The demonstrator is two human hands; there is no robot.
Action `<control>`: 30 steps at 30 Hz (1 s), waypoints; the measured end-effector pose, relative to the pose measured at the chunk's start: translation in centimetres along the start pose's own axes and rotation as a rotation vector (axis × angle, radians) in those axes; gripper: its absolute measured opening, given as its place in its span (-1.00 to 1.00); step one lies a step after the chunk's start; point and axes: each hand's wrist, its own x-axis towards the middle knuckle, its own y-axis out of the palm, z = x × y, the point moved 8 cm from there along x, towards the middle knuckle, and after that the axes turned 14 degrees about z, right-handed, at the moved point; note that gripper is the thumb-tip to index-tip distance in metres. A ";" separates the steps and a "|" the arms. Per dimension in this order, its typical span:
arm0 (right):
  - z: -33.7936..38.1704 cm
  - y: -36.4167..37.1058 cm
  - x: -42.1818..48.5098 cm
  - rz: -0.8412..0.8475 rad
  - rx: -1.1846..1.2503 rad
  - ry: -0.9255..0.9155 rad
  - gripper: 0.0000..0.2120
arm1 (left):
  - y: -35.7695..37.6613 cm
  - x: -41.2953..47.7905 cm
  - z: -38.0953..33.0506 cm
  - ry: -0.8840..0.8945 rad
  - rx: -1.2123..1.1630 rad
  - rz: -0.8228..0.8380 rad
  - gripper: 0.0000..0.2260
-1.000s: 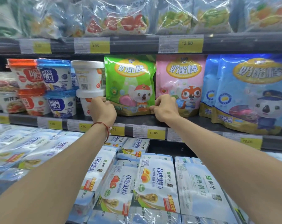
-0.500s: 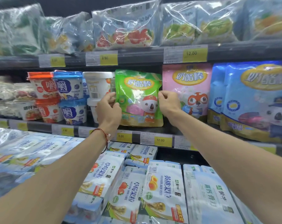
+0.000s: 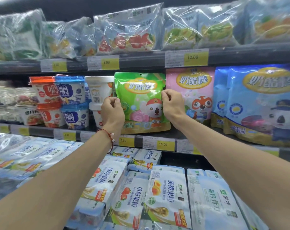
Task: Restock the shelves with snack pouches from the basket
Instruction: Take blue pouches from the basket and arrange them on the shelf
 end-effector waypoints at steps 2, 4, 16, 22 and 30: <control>0.1 -0.3 0.0 -0.048 0.000 0.012 -0.68 | -0.7 0.0 0.1 -0.009 -0.038 -0.061 -0.87; -0.2 -0.3 -0.3 -0.079 0.037 0.044 -0.67 | -1.0 -0.4 0.0 -0.010 -0.043 -0.108 -0.88; -0.3 -1.1 0.2 -0.059 0.220 0.069 -0.82 | -0.1 0.5 -2.0 0.075 -0.077 -0.043 -0.86; -0.1 -1.7 -0.3 -0.083 0.257 0.065 -0.84 | 0.5 1.0 -1.8 0.089 -0.082 -0.060 -0.86; -0.3 -2.2 0.5 -0.036 0.276 0.126 -0.73 | 1.4 2.2 -2.7 0.087 -0.056 0.105 -0.78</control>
